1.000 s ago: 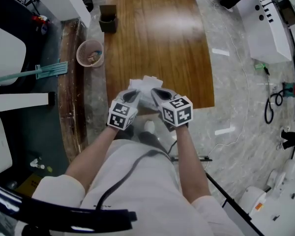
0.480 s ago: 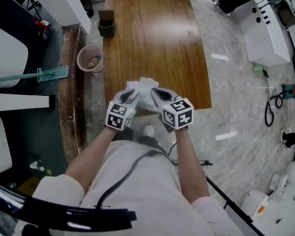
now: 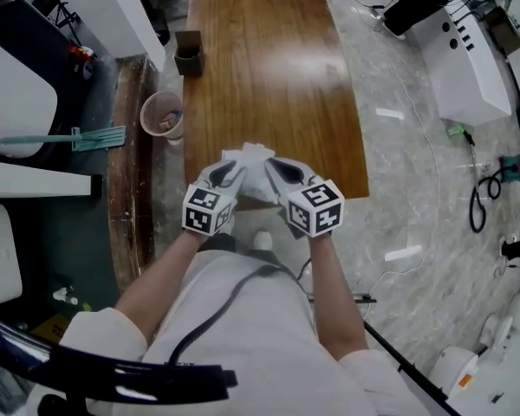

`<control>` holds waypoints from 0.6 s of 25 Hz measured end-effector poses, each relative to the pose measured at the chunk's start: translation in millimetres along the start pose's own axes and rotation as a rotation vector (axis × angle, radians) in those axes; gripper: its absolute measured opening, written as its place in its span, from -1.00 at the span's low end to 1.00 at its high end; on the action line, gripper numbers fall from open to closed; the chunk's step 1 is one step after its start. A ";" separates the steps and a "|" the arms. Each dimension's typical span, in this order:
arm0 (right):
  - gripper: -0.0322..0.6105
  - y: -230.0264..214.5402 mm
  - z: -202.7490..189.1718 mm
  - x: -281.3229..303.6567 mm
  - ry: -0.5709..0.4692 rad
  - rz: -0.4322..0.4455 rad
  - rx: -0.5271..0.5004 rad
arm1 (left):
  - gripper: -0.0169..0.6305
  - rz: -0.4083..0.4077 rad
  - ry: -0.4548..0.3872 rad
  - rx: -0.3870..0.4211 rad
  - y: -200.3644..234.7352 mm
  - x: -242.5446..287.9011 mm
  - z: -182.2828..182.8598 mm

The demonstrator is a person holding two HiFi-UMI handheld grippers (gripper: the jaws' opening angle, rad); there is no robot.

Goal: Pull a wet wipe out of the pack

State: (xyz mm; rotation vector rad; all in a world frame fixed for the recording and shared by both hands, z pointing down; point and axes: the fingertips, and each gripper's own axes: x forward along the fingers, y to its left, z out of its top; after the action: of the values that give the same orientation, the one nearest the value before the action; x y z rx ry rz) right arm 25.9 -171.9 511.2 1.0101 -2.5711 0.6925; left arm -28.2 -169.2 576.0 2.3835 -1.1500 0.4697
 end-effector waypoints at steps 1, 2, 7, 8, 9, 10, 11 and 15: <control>-0.87 0.5 2.1 -2.5 -0.009 0.000 -0.004 | -0.58 0.001 -0.009 0.001 -1.6 -1.3 3.6; -0.87 1.0 3.9 -5.1 -0.018 0.000 -0.007 | -0.58 0.002 -0.018 0.003 -3.4 -2.5 7.2; -0.87 5.0 16.1 -20.2 -0.067 -0.004 -0.027 | -0.59 0.002 -0.061 0.007 -12.3 -7.4 25.9; -0.87 6.0 18.8 -23.4 -0.079 -0.007 -0.031 | -0.59 0.004 -0.070 0.008 -13.7 -8.8 28.9; -0.86 6.7 21.1 -26.6 -0.091 -0.010 -0.033 | -0.59 0.006 -0.078 0.010 -15.0 -10.2 31.6; -0.87 7.0 23.4 -29.9 -0.102 -0.014 -0.035 | -0.60 0.009 -0.086 0.012 -16.3 -11.7 34.5; -0.87 7.2 25.5 -33.2 -0.114 -0.018 -0.037 | -0.62 0.011 -0.094 0.014 -17.7 -13.4 37.8; -0.86 8.7 33.2 -47.4 -0.153 -0.032 -0.050 | -0.73 0.010 -0.141 0.019 -26.7 -22.6 56.2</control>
State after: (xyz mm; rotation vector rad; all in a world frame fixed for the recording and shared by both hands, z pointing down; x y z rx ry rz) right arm 50.5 -157.6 460.0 1.1257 -2.6812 0.5598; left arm -14.4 -169.8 511.3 2.4619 -1.2234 0.3212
